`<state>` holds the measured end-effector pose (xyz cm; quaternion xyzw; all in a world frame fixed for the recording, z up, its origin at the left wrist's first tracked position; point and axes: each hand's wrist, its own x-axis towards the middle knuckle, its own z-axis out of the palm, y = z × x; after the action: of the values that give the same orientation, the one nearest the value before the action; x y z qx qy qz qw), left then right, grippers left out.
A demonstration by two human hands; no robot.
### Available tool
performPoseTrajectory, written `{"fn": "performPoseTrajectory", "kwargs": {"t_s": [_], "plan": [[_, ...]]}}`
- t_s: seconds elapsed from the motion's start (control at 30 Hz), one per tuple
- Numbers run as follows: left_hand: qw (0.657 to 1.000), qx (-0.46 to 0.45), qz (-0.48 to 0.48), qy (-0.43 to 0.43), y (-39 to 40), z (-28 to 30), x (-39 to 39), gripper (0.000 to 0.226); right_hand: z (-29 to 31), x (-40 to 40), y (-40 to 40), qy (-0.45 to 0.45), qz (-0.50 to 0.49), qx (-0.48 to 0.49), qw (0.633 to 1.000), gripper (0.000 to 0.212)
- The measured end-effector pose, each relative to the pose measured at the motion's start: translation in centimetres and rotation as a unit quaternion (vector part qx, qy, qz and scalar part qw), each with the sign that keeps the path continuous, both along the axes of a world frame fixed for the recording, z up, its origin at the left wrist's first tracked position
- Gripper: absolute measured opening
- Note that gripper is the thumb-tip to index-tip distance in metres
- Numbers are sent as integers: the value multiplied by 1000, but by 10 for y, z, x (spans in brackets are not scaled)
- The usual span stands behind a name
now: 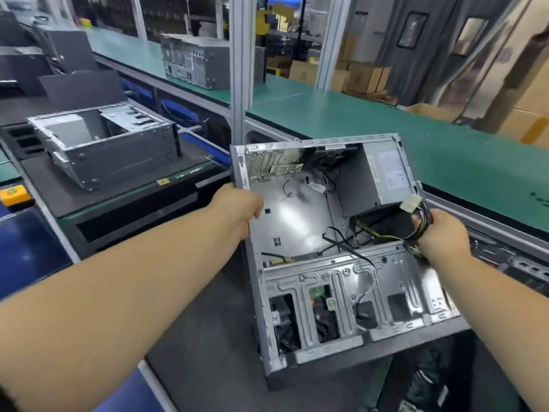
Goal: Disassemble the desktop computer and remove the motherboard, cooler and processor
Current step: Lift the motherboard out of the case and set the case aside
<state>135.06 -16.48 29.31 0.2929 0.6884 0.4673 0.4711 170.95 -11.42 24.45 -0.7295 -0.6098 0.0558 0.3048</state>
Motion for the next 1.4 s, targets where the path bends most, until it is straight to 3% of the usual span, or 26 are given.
{"fn": "performPoseTrajectory", "kwargs": {"t_s": [0.23,0.47,0.63,0.7,0.77,0.83,1.0,1.23,1.4], "plan": [[983,151,-102,-9,49,9,-5,77,-19,0,-26,67,-136,53,987,9],[950,217,-224,-2,108,-3,-14,74,-37,-30,-57,197,-224,80,951,12],[924,255,-283,-17,129,-15,-28,72,-37,-62,-90,103,-250,110,956,32],[914,272,-300,-20,126,-21,-32,76,-37,-73,-104,125,-246,95,956,30],[904,285,-317,-11,119,-28,-40,80,-39,-83,-115,205,-262,83,939,21],[900,288,-327,16,109,-36,-47,81,-42,-92,-129,222,-280,64,932,12],[882,311,-348,54,87,-55,-63,80,-55,-109,-157,213,-322,24,922,25],[884,304,-349,69,82,-64,-75,75,-67,-136,-173,259,-330,47,906,29],[907,208,-366,15,70,-98,-81,71,-83,-132,-183,310,-294,-35,903,42]]}}
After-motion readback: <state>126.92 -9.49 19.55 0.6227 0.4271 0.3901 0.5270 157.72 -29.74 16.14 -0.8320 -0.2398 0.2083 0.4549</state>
